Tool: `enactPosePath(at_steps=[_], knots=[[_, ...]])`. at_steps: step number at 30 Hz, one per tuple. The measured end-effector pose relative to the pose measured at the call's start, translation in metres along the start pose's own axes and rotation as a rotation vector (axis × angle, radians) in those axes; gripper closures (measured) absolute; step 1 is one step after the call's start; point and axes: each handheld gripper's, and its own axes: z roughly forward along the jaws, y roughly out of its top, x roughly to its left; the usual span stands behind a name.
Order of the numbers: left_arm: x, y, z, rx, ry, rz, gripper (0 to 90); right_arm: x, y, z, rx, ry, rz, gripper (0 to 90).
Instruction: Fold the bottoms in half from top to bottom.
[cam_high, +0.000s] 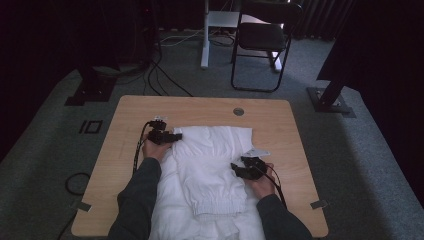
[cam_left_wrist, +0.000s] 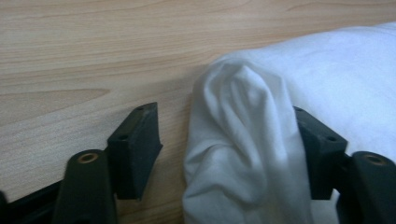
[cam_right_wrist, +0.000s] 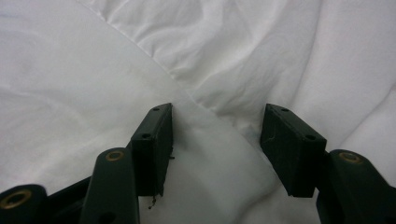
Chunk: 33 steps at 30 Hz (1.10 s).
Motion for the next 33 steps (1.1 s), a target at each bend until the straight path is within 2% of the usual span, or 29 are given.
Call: enactPosePath(at_steps=[3,5,7,10,12,14,15,17,19,20,21,23,24,25,26,28,30,31,33], knots=[[-0.002,0.0,0.0,0.019,-0.002,0.035,41.3,-0.003,0.002,0.0,0.017,0.021,0.003,43.1],[-0.003,0.0,0.0,0.029,-0.03,0.042,50.8,-0.008,0.011,-0.003,0.063,0.034,0.01,46.5],[-0.003,-0.001,0.0,0.031,-0.048,0.047,58.6,-0.016,0.022,-0.008,0.025,-0.001,0.002,46.6],[-0.003,-0.001,0.001,0.032,-0.06,0.045,63.9,-0.036,0.045,-0.012,-0.033,-0.065,0.054,43.9],[-0.003,-0.001,0.001,0.033,-0.06,0.043,64.9,-0.058,0.06,-0.005,-0.034,-0.073,0.136,41.8],[-0.003,-0.001,0.001,0.033,-0.061,0.042,65.1,-0.082,0.072,0.009,-0.045,-0.116,0.197,39.8],[-0.003,-0.001,0.001,0.031,-0.062,0.041,65.1,-0.088,0.074,0.015,-0.041,-0.113,0.225,38.6],[-0.002,-0.001,0.001,0.029,-0.065,0.039,65.1,-0.103,0.077,0.032,-0.01,-0.088,0.315,36.8],[-0.002,-0.001,0.001,0.027,-0.066,0.041,65.1,-0.108,0.078,0.045,0.014,-0.098,0.33,36.7],[-0.002,-0.001,0.001,0.027,-0.068,0.042,65.1,-0.109,0.077,0.051,0.032,-0.087,0.325,36.1],[-0.002,-0.001,0.001,0.027,-0.068,0.042,65.1,-0.109,0.077,0.051,0.032,-0.087,0.325,36.1],[-0.002,-0.001,0.001,0.028,-0.067,0.041,65.1,-0.106,0.078,0.064,0.074,-0.082,0.333,35.9],[-0.002,-0.001,0.001,0.027,-0.065,0.041,65.0,-0.104,0.079,0.066,0.077,-0.076,0.337,36.0],[-0.002,-0.001,0.001,0.028,-0.065,0.038,65.1,-0.102,0.081,0.067,0.085,-0.072,0.327,37.5],[-0.003,-0.001,0.001,0.03,-0.064,0.034,65.3,-0.098,0.082,0.068,0.097,-0.078,0.306,44.3],[-0.004,-0.001,0.001,0.031,-0.07,0.029,69.3,-0.092,0.084,0.067,0.122,-0.091,0.278,63.1],[-0.004,-0.001,-0.001,0.016,-0.068,0.025,76.2,-0.089,0.084,0.067,0.146,-0.072,0.268,81.7],[-0.005,-0.001,-0.002,0.002,-0.062,0.021,79.4,-0.089,0.084,0.066,0.148,-0.067,0.271,84.5],[-0.008,0.003,-0.007,-0.027,-0.06,0.02,80.8,-0.089,0.084,0.062,0.115,-0.078,0.264,85.6]])
